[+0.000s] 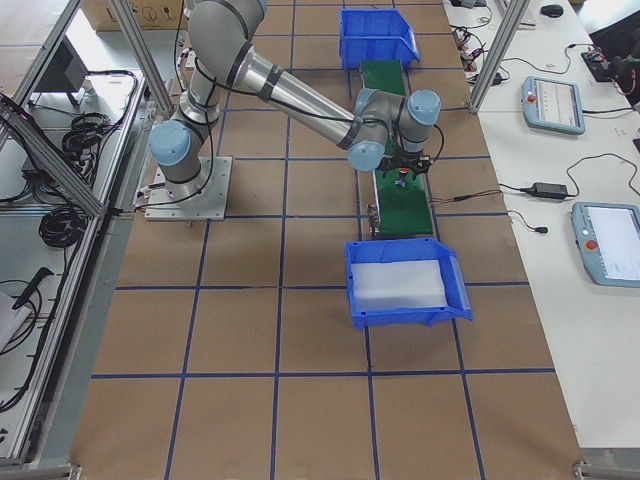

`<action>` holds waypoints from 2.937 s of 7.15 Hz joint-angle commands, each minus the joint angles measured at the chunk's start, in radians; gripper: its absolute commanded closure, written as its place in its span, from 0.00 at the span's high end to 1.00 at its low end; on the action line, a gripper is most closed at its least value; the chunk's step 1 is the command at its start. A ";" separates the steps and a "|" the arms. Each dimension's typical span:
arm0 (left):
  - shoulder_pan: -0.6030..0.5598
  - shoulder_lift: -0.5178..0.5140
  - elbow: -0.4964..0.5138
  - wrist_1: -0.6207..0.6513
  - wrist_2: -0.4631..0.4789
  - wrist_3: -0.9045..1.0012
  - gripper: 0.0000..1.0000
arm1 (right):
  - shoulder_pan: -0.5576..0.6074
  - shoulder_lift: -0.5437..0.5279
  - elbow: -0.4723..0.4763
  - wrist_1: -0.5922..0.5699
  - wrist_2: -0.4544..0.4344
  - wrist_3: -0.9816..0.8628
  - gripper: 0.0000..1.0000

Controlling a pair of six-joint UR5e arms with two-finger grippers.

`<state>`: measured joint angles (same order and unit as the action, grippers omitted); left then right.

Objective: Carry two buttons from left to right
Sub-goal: 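Lift the red button with the right gripper and carry it away from the belt, then lower the red button into the far blue bin and open the right gripper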

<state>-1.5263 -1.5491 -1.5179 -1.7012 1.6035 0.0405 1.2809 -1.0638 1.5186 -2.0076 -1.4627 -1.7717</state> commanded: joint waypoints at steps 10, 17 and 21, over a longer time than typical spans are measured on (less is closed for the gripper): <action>-0.003 0.000 0.001 0.000 0.000 -0.004 1.00 | -0.302 -0.091 -0.130 0.004 -0.064 -0.390 0.04; -0.002 0.000 0.001 0.000 0.000 -0.005 1.00 | -0.456 0.179 -0.248 -0.069 -0.004 -0.692 0.06; -0.002 0.000 0.001 0.000 0.000 -0.002 1.00 | -0.456 0.168 -0.210 -0.063 -0.116 -0.657 0.23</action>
<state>-1.5278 -1.5493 -1.5171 -1.7012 1.6030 0.0365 0.8252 -0.8894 1.2963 -2.0729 -1.5657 -2.4329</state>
